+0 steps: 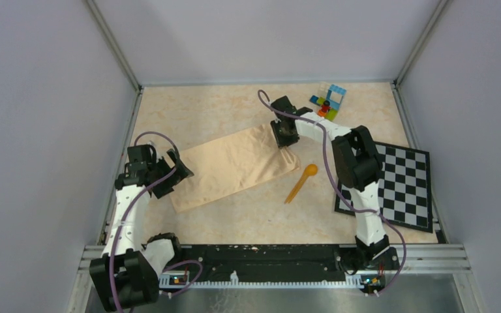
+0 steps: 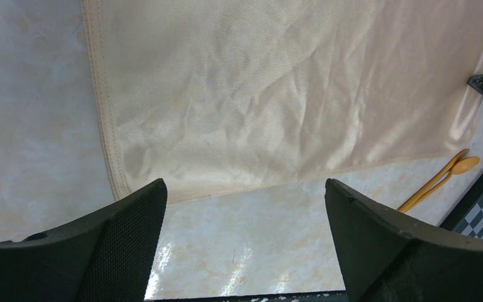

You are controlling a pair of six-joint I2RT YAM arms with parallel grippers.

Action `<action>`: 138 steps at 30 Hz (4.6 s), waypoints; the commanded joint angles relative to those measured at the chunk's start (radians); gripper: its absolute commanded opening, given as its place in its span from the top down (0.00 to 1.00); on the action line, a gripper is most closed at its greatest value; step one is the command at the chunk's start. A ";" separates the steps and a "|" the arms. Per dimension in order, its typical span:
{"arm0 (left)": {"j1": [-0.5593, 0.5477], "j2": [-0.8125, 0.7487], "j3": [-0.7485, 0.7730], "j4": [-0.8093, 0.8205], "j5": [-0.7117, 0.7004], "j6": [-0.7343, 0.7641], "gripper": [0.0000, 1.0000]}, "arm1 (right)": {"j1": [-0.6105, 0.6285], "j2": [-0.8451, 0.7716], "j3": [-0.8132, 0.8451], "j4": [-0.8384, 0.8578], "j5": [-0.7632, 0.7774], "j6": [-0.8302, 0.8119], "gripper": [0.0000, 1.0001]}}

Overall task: Fold the napkin into a case and place the utensils inside
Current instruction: Pick up the rectangle-folded napkin from the center of the board, then fold the rectangle-folded napkin at the center of the board.

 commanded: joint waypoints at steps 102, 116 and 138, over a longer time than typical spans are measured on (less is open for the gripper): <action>0.000 0.125 -0.046 0.204 -0.198 -0.246 0.35 | 0.410 0.209 0.422 0.136 -0.402 0.084 1.00; 0.000 0.103 -0.029 0.182 -0.223 -0.227 0.35 | 0.424 0.257 0.471 0.097 -0.407 0.077 1.00; 0.001 0.114 -0.041 0.189 -0.158 -0.192 0.34 | 0.213 0.129 0.235 0.446 -0.655 0.358 0.38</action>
